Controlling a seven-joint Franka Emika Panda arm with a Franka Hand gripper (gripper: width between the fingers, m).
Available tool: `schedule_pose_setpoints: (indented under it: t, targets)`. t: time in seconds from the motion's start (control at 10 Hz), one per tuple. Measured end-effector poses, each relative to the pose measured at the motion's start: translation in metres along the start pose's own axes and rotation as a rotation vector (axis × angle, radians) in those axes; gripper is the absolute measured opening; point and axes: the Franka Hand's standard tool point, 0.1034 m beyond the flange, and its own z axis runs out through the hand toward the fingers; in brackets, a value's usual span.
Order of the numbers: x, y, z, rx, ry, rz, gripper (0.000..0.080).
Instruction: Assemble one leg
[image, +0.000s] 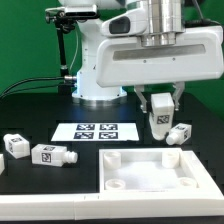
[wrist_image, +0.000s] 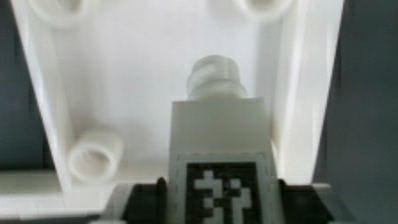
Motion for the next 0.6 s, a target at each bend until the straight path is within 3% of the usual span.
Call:
schedule_pose_setpoints:
  t: [0.2,0.3,0.5,0.6]
  targets:
    - [0.030,-0.007,0.004,0.010,0.168,-0.016,0.0284]
    - [0.036,-0.012,0.010,0.021,0.283,-0.013,0.0284]
    - [0.034,-0.014,0.015,0.027,0.426,-0.018,0.0284]
    - [0.030,-0.013,0.021,0.022,0.410,-0.022,0.0284]
